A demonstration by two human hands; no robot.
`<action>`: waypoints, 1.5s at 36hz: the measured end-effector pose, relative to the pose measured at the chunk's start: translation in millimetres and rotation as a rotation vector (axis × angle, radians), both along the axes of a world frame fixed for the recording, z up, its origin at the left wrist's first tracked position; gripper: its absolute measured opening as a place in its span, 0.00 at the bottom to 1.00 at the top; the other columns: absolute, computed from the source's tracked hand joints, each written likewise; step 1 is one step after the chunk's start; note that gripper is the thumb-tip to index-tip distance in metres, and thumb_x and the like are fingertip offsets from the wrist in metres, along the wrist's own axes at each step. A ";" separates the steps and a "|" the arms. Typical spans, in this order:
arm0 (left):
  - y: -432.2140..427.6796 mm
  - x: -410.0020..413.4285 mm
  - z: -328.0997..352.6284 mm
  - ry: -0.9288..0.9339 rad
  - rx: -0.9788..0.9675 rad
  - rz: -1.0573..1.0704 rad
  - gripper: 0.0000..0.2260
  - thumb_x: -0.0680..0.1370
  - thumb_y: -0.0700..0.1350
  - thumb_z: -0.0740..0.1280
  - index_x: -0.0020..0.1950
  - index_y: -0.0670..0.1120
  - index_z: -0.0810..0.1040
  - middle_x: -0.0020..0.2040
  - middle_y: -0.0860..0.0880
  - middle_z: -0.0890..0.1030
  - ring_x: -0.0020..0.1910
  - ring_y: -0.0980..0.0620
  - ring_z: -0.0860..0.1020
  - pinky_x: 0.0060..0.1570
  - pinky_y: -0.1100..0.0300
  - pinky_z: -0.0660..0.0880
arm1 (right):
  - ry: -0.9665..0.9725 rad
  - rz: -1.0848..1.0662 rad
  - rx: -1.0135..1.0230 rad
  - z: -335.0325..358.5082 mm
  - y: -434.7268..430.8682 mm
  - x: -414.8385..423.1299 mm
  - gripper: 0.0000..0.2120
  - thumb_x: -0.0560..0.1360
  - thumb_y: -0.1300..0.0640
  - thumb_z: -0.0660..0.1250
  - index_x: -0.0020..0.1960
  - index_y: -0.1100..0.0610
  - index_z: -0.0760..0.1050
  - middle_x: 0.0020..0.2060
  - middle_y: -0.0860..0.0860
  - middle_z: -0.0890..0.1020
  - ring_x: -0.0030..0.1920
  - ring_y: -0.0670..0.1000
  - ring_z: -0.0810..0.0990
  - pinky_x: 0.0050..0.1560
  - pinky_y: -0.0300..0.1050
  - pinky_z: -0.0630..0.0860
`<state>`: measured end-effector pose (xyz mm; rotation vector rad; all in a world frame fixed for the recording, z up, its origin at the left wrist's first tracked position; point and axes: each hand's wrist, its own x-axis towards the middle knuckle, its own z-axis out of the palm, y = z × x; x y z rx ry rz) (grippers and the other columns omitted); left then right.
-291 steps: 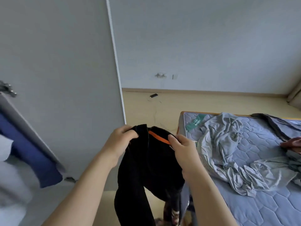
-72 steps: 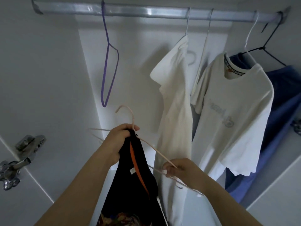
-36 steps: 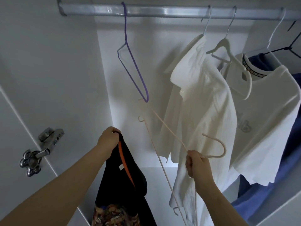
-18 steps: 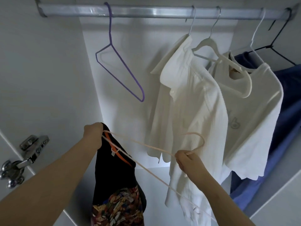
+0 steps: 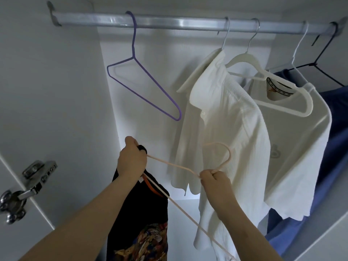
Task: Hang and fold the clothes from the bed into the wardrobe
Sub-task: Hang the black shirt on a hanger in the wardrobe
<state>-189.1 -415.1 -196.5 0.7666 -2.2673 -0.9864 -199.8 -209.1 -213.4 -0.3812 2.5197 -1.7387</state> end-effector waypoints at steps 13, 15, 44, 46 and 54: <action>-47.2 3.6 33.7 0.007 -0.044 0.036 0.05 0.77 0.42 0.59 0.52 0.47 0.65 0.36 0.46 0.72 0.35 0.46 0.73 0.35 0.56 0.68 | -0.008 0.089 -0.020 40.5 8.7 -4.2 0.17 0.73 0.61 0.57 0.28 0.54 0.58 0.19 0.44 0.60 0.22 0.45 0.57 0.23 0.33 0.56; -50.9 5.5 34.0 0.013 -0.025 0.037 0.04 0.78 0.42 0.58 0.52 0.46 0.66 0.36 0.47 0.72 0.33 0.49 0.72 0.30 0.58 0.65 | -0.065 0.086 -0.050 42.2 10.7 -4.6 0.15 0.73 0.62 0.57 0.28 0.55 0.60 0.19 0.45 0.60 0.22 0.45 0.57 0.22 0.33 0.56; -51.1 -5.9 43.4 -0.029 0.295 -0.142 0.15 0.73 0.57 0.66 0.55 0.53 0.70 0.45 0.50 0.74 0.41 0.52 0.75 0.34 0.60 0.69 | 0.108 -0.063 -0.011 42.8 29.2 -13.3 0.18 0.74 0.58 0.59 0.28 0.56 0.60 0.21 0.48 0.61 0.23 0.44 0.58 0.29 0.41 0.58; -49.3 -7.3 43.5 0.011 0.312 -0.099 0.14 0.72 0.55 0.67 0.53 0.52 0.70 0.44 0.49 0.74 0.40 0.51 0.76 0.32 0.60 0.69 | 0.170 -0.071 0.021 41.3 29.1 -12.2 0.19 0.75 0.58 0.59 0.27 0.56 0.58 0.21 0.47 0.61 0.23 0.45 0.59 0.29 0.42 0.58; -38.8 -11.4 43.1 0.059 0.195 0.035 0.07 0.75 0.43 0.60 0.39 0.51 0.65 0.38 0.49 0.72 0.34 0.53 0.70 0.29 0.59 0.63 | 0.556 -0.040 0.253 42.5 30.8 -2.9 0.24 0.78 0.58 0.59 0.26 0.50 0.55 0.16 0.46 0.59 0.21 0.48 0.60 0.26 0.44 0.58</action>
